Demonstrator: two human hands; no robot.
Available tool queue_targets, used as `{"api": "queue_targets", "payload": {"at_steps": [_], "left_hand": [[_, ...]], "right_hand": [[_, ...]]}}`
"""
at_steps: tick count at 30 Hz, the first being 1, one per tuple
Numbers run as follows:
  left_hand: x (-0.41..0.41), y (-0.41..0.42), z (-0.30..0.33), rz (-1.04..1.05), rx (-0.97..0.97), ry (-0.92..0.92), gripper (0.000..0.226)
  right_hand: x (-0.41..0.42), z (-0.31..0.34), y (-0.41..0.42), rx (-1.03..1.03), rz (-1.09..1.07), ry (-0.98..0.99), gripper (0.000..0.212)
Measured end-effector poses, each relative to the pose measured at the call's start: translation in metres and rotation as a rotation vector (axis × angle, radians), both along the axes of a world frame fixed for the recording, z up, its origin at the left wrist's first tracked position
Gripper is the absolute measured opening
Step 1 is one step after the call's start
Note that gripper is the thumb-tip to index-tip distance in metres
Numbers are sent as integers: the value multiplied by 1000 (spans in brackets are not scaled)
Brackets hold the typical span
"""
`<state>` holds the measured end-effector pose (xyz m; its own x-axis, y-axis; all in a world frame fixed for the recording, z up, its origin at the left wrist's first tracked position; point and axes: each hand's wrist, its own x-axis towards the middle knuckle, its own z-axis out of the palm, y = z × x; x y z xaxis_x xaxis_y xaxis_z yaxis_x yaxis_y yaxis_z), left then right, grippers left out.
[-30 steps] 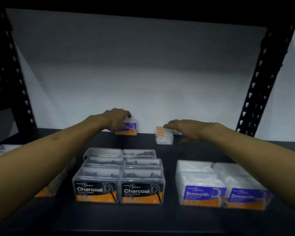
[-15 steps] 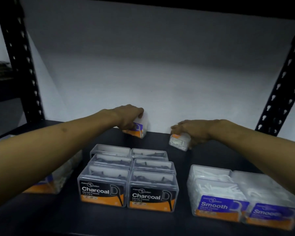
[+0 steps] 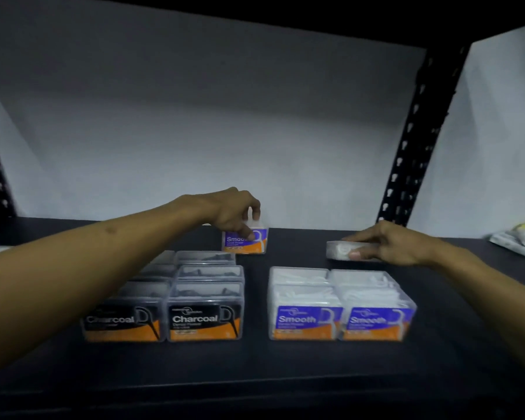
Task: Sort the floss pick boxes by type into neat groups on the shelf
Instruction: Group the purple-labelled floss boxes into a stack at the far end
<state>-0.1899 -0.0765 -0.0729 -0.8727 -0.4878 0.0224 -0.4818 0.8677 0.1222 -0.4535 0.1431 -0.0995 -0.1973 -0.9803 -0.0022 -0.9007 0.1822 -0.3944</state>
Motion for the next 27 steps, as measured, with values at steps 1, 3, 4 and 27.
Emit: {"api": "queue_targets", "payload": {"at_steps": [1, 3, 4, 27], "left_hand": [[-7, 7, 1, -11, -3, -7, 50], [-19, 19, 0, -37, -19, -21, 51], [-25, 25, 0, -50, -25, -28, 52], [-32, 67, -11, -129, 348, -35, 40]], "right_hand": [[-3, -3, 11, -52, -41, -37, 28], [-2, -10, 28, -153, -134, -123, 23], [0, -15, 36, -218, -193, -177, 37], [12, -53, 83, -639, -383, -490, 28]]}}
